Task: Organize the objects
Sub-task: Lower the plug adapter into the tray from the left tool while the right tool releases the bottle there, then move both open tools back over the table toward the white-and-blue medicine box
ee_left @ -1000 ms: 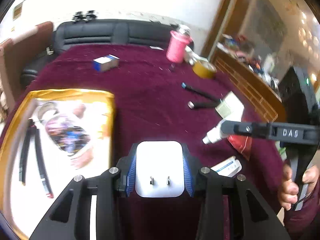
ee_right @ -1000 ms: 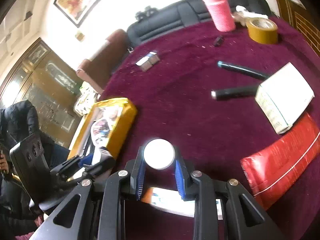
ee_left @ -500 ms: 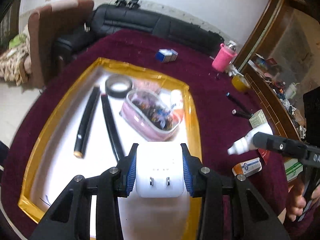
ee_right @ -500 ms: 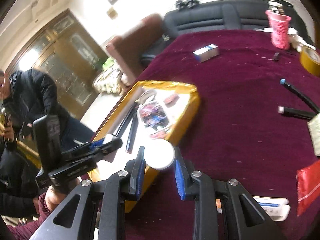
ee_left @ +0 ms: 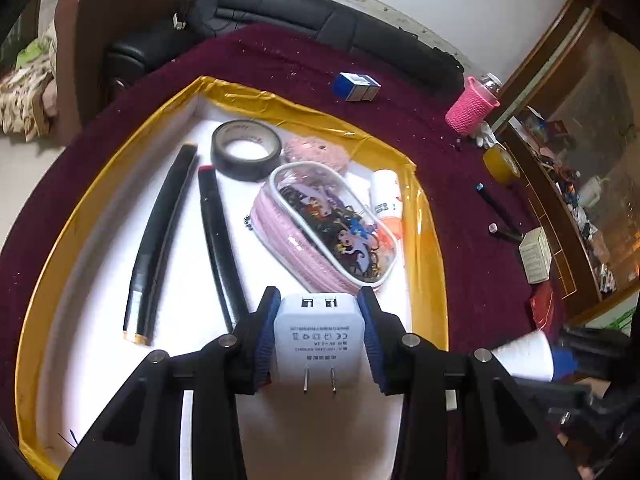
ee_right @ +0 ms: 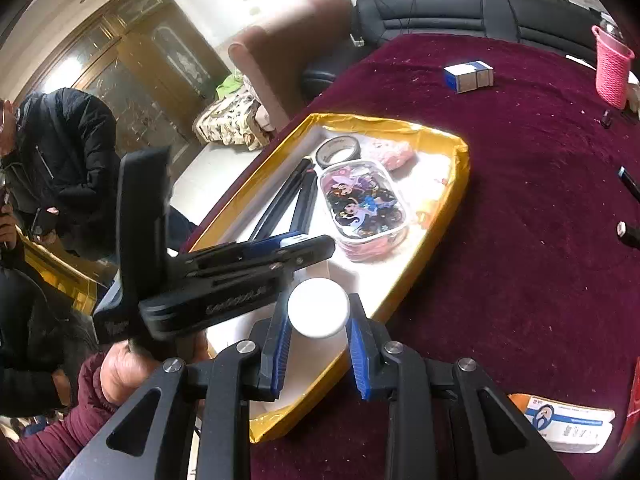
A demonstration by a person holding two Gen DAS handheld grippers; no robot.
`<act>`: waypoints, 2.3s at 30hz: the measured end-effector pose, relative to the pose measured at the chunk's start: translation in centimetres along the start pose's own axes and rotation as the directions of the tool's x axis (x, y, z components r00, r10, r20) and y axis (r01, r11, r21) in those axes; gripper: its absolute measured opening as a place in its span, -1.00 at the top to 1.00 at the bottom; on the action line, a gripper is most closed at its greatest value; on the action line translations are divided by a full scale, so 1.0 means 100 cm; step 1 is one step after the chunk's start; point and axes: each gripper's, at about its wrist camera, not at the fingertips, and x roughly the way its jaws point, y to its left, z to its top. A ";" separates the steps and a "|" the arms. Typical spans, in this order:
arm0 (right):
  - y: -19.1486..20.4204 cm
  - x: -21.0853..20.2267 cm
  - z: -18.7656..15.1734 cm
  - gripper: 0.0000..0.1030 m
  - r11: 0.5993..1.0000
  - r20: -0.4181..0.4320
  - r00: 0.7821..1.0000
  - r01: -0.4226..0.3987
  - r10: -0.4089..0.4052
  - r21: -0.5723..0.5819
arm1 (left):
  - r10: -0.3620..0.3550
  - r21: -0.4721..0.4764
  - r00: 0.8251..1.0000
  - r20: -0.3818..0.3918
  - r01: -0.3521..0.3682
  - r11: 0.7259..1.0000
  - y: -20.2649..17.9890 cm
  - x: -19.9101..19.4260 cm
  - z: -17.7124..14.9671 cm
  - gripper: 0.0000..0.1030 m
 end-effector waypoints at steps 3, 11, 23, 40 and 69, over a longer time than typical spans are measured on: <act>0.005 0.007 0.002 0.42 1.000 -0.021 1.000 0.007 -0.008 -0.017 | 0.035 -0.036 0.998 -0.050 -0.037 0.999 0.008 0.008 0.003 0.25; 0.023 0.037 0.006 0.42 0.995 -0.105 0.991 0.070 -0.078 -0.076 | 0.069 -0.088 0.997 -0.046 -0.073 0.993 0.015 0.007 0.004 0.25; 0.008 0.072 0.032 0.42 0.989 -0.171 0.975 0.130 -0.141 -0.075 | -0.021 -0.156 0.998 0.064 0.031 0.987 0.027 -0.010 0.001 -0.23; -0.014 0.096 0.061 0.44 0.967 -0.192 0.948 0.249 -0.254 -0.052 | -0.063 -0.172 0.988 0.138 0.086 0.981 0.033 -0.024 -0.010 -0.38; -0.017 0.025 0.051 -0.26 0.985 -0.034 0.991 0.136 -0.133 0.109 | -0.046 -0.207 0.983 0.177 0.083 0.975 0.024 -0.070 -0.039 -0.66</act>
